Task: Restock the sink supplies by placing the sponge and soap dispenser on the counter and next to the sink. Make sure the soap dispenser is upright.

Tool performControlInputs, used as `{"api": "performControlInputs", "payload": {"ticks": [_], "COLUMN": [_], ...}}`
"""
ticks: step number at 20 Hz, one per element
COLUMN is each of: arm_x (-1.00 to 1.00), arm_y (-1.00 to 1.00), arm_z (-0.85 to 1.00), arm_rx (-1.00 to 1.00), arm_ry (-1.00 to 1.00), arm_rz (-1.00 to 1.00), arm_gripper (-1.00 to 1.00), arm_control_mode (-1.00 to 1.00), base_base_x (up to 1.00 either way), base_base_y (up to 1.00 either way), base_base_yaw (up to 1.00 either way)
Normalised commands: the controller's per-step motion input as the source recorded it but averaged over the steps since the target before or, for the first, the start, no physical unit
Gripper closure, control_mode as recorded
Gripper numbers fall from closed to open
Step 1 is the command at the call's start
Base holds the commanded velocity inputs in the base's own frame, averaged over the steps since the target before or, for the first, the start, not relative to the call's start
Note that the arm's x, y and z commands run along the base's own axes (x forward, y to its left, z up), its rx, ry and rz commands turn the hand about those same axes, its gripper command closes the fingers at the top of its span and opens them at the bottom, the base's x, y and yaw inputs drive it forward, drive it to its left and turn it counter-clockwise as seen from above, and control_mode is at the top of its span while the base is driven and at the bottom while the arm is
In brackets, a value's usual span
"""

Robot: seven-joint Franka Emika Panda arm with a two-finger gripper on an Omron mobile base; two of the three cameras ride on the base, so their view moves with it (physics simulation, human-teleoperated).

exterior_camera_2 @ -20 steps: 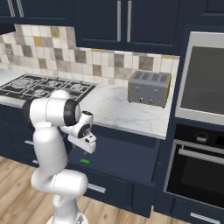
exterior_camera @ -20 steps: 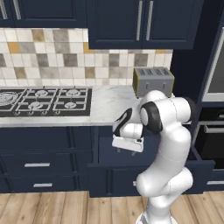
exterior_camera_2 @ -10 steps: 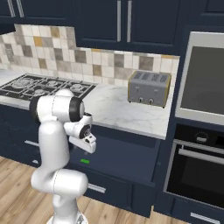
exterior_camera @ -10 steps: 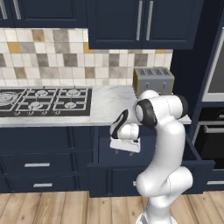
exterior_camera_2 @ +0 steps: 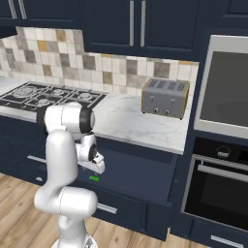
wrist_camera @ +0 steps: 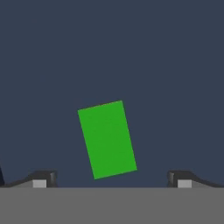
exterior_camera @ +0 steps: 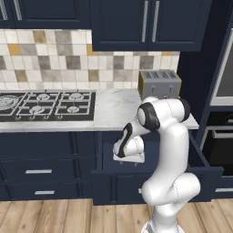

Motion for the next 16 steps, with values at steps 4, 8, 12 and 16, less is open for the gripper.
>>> {"api": "performControlInputs", "payload": {"ticks": [4, 8, 12, 16], "arm_x": [0.0, 0.07, 0.17, 0.14], "arm_y": [0.02, 0.09, 0.03, 0.0], "arm_z": [-0.3, -0.19, -0.05, -0.15], "arm_rx": [-0.05, -0.05, -0.04, 0.0], "arm_ry": [0.0, 0.0, 0.0, 0.0], "arm_rz": [0.0, 0.0, 0.04, 0.11], "arm_gripper": [-1.0, -1.0, -1.0, -1.0], "arm_control_mode": [-1.0, -1.0, -1.0, -1.0], "base_base_x": [0.0, 0.0, 0.0, 0.0], "base_base_y": [0.0, 0.0, 0.0, 0.0], "base_base_yaw": [0.0, 0.0, 0.0, 0.0]}}
